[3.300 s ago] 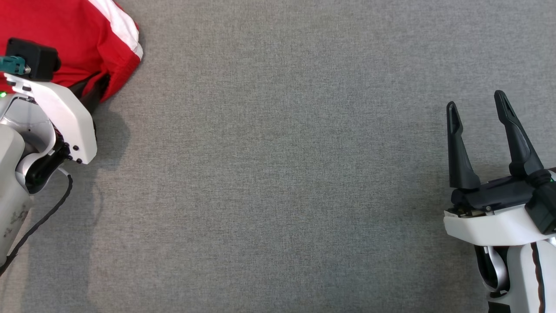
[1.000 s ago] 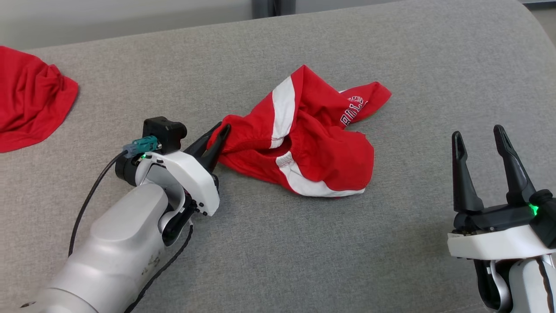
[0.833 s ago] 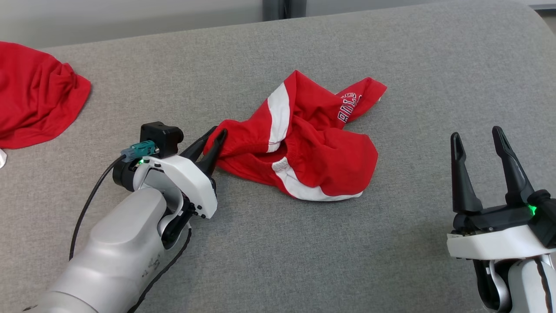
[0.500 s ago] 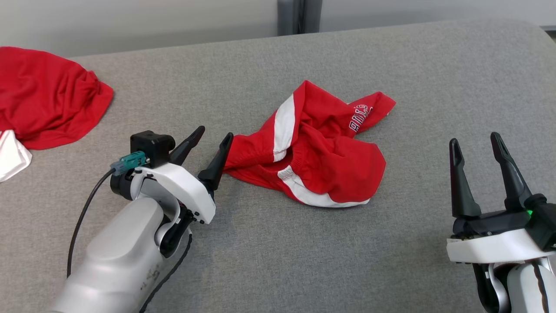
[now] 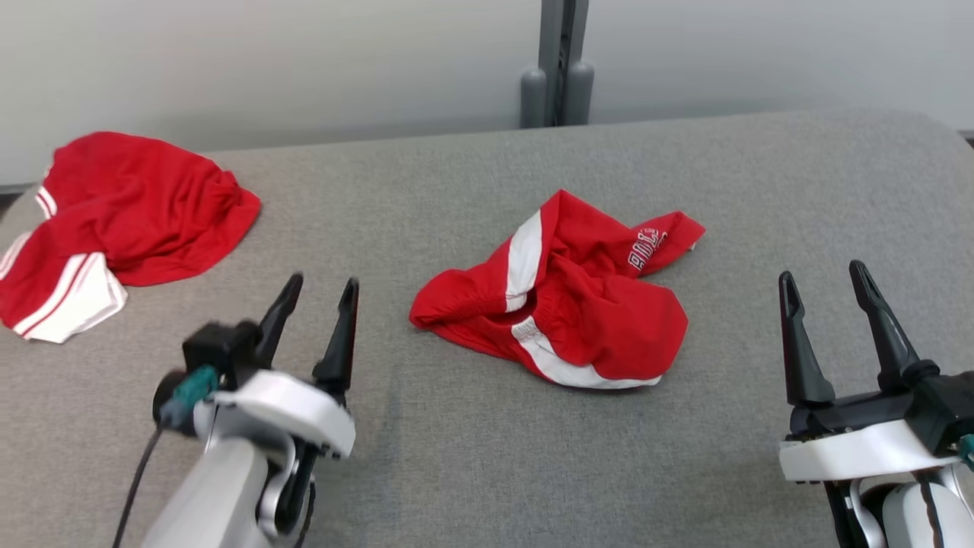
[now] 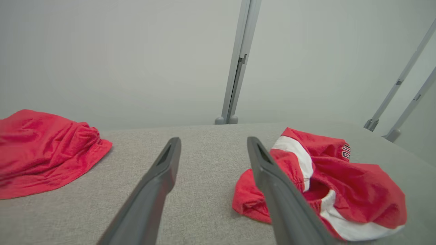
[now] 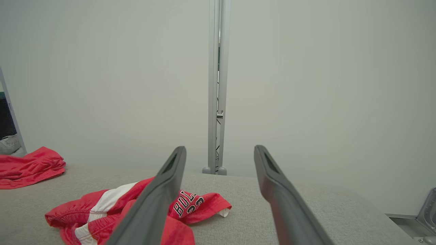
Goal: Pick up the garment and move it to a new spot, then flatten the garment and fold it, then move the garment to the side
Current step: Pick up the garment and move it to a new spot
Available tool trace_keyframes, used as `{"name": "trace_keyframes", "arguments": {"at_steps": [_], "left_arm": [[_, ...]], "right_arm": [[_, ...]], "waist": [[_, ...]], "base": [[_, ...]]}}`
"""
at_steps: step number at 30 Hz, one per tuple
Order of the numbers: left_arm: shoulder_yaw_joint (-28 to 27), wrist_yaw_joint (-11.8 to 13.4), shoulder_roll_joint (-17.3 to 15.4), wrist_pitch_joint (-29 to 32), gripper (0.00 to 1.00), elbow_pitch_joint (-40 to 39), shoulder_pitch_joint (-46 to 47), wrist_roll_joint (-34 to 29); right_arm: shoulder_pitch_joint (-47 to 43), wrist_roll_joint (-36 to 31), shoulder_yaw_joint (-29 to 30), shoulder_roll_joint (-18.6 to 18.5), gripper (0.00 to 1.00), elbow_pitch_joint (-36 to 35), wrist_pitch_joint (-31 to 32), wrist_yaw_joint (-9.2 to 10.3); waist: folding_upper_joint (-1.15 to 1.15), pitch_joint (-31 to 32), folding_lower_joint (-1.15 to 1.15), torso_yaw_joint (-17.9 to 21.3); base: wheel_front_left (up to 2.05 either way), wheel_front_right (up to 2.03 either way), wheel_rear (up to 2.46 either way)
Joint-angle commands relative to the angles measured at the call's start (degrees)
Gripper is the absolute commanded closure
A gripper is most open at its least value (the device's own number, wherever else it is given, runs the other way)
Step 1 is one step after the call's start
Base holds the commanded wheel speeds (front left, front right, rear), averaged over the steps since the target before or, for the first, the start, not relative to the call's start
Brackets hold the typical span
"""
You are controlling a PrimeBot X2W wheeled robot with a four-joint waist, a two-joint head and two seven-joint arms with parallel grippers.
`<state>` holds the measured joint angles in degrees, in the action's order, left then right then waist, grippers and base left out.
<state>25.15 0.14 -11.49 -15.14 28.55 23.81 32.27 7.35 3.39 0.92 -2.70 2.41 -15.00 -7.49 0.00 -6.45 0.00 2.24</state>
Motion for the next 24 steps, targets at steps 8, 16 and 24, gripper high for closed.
{"name": "trace_keyframes", "arguments": {"at_steps": [8, 16, 24], "left_arm": [[-10.59, 2.49, 3.62, -0.02, 0.0, -9.87, -14.56, -7.65], [-15.78, 2.06, 6.52, -0.02, 0.0, -16.15, -23.28, -11.96], [-17.68, 2.03, 7.96, -0.01, 0.0, -18.19, -26.8, -13.22]], "right_arm": [[-2.89, 0.66, 0.44, -0.36, 0.0, 1.79, -0.28, -0.01], [-4.94, 3.92, -0.96, -0.37, 0.0, 4.63, -0.28, -0.01], [-6.07, 5.67, -1.61, -0.35, 0.0, 7.53, -0.28, -0.01]], "waist": [[0.0, 4.97, 0.0, -2.85], [0.0, 6.66, 0.0, -3.89], [0.0, 7.06, 0.0, -4.28]], "base": [[0.0, 0.0, 0.0], [0.0, 0.0, 0.0], [0.0, 0.0, 0.0]]}}
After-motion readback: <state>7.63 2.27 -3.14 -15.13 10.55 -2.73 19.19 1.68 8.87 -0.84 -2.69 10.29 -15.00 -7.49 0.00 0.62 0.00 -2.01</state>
